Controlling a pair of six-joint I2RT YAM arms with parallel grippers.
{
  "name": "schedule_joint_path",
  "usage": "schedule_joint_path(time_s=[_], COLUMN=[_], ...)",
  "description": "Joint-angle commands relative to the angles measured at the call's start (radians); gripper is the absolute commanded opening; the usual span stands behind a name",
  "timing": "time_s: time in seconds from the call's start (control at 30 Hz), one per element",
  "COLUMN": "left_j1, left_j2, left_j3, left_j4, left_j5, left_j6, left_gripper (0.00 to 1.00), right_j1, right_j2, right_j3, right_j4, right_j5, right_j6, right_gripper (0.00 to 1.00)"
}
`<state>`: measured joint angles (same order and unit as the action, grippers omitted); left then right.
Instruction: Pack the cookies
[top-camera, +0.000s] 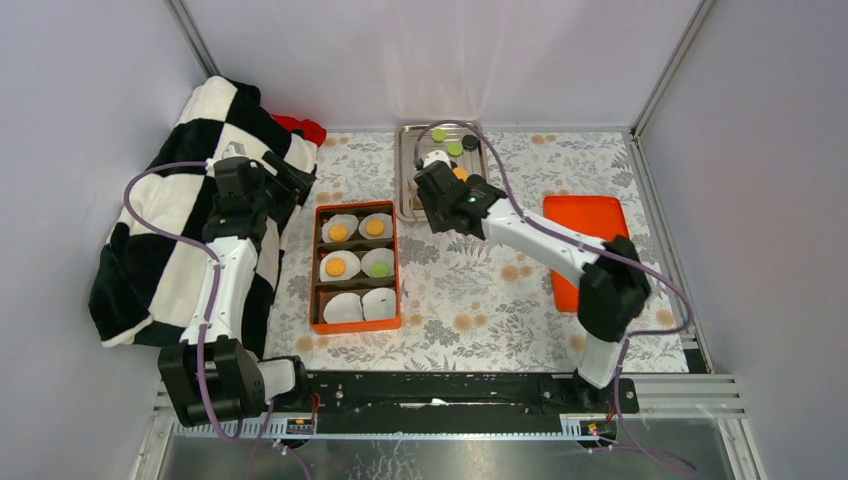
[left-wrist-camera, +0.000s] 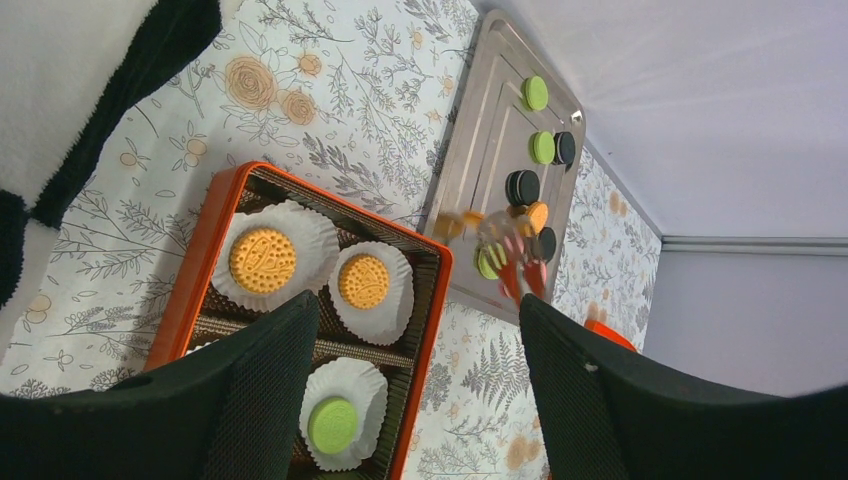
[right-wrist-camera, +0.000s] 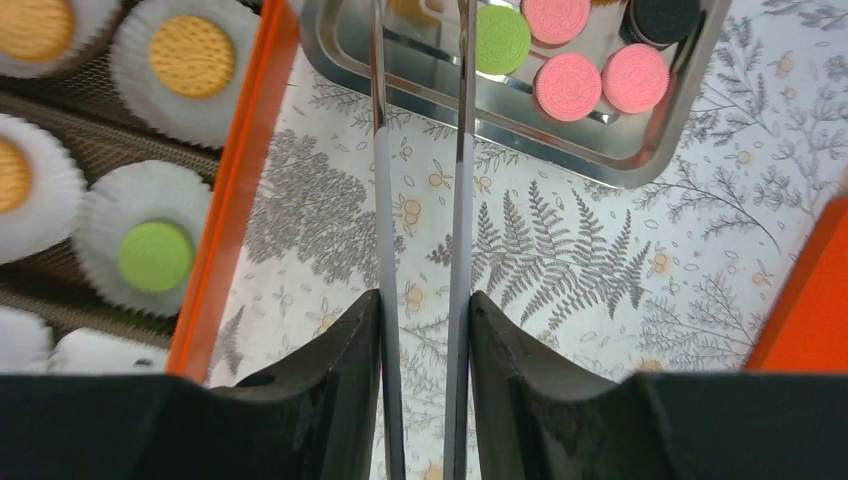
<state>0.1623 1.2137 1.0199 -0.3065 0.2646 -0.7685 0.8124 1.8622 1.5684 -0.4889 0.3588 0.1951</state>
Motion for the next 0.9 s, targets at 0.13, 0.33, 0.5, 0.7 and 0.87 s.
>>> schedule_joint_path(time_s=[0.13, 0.33, 0.5, 0.7, 0.87], left_j1=[-0.006, -0.006, -0.006, -0.006, -0.005], left_j2=[0.027, 0.038, 0.021, 0.009, 0.013], left_j3=[0.046, 0.119, 0.119, 0.105, 0.112], left_j4=[-0.008, -0.045, -0.051, -0.051, -0.050], left_j5=[-0.009, -0.017, -0.009, -0.002, 0.002], left_j6=[-0.016, -0.012, -0.016, -0.012, -0.014], left_gripper=[0.77, 0.77, 0.77, 0.77, 0.78], right_j1=[0.102, 0.254, 0.263, 0.261, 0.217], right_j2=[-0.308, -0.381, -0.426, -0.421, -0.340], right_j3=[-0.088, -0.114, -0.201, -0.210, -0.180], right_j4=[-0.034, -0.119, -0.095, -0.073, -0.060], right_j5=[-0.055, -0.107, -0.021, 0.143, 0.203], right_j6=[0.026, 0.065, 0.098, 0.075, 0.052], right_gripper=[0.01, 0.01, 0.01, 0.01, 0.02])
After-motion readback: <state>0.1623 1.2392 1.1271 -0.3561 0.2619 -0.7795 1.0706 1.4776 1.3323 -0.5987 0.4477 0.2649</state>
